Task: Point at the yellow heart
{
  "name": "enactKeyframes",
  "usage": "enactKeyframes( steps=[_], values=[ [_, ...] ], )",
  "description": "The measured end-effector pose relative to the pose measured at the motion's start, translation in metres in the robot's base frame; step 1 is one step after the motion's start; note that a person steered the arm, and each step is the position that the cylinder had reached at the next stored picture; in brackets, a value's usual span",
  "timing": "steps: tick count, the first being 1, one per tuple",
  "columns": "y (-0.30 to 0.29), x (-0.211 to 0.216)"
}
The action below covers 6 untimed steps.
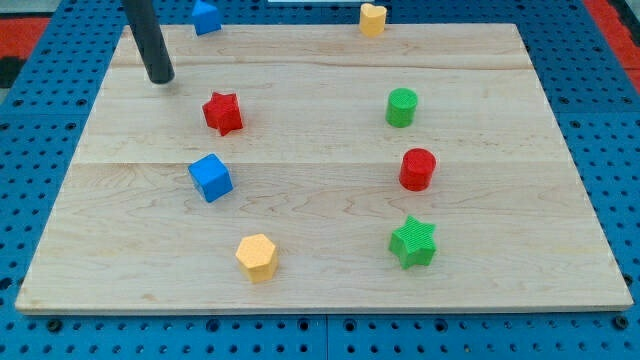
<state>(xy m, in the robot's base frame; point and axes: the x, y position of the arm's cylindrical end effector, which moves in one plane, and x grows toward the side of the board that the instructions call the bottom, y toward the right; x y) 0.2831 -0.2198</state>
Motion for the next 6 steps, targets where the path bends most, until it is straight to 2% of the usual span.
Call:
enactKeyframes(
  steps=[1, 2, 3, 4, 5, 6],
  values=[
    [-0.013, -0.046],
    [-0.008, -0.057],
    [0.079, -0.057],
    [0.198, -0.056],
    [0.276, -0.078],
    [0.310, -0.059]
  ],
)
